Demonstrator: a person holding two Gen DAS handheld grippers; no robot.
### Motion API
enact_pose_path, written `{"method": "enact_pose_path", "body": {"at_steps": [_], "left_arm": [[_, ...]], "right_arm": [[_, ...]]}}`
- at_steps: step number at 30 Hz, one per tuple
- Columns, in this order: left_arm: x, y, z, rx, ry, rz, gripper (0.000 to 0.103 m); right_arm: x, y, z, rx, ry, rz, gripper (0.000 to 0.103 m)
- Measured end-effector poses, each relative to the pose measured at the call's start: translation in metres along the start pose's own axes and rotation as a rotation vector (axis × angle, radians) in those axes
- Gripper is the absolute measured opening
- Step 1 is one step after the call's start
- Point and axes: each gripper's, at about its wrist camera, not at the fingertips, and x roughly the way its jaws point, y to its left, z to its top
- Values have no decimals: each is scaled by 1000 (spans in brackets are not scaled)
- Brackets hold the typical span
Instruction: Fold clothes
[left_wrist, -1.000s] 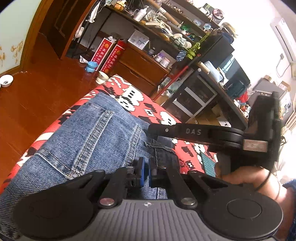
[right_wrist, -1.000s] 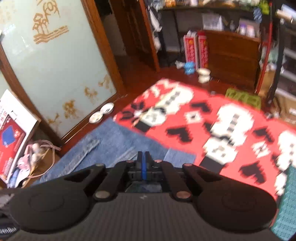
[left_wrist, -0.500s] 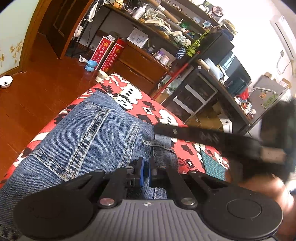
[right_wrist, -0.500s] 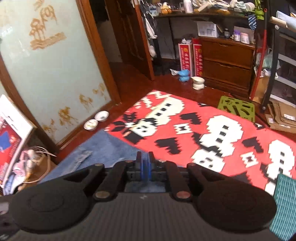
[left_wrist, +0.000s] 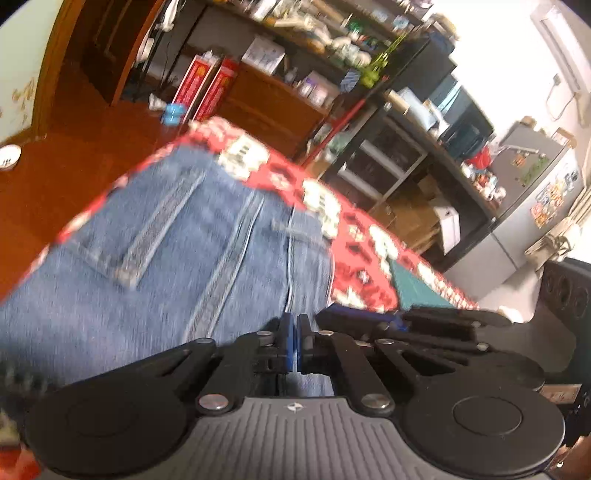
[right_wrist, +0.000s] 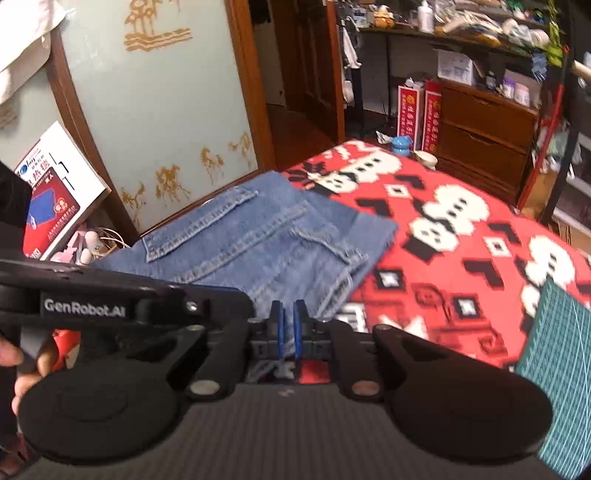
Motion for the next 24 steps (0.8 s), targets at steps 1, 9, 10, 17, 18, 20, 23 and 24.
{"method": "enact_pose_path", "body": {"at_steps": [1, 9, 10, 17, 18, 20, 23, 24], "left_arm": [[-2, -1, -4, 3, -4, 7, 3], [-28, -21, -25, -10, -43, 84, 3], [-30, -22, -29, -14, -38, 93, 3], [-37, -30, -46, -20, -23, 164, 3], [-38, -30, -47, -29, -23, 168, 3], [-43, -33, -48, -45, -18, 180, 3], [-53, -45, -47, -37, -23, 193, 5], [-57, -48, -47, -36, -24, 198, 6]], "right_arm": [[-3, -1, -3, 3, 4, 0, 8], [-24, -4, -21, 35, 15, 22, 9], [-29, -1, -20, 26, 1, 38, 9], [-45, 24, -20, -23, -25, 110, 11], [-43, 26, -23, -25, -8, 109, 11], [-41, 26, -32, -19, 26, 113, 11], [-54, 22, -40, 9, 20, 121, 12], [-61, 19, -42, 26, 13, 123, 14]]}}
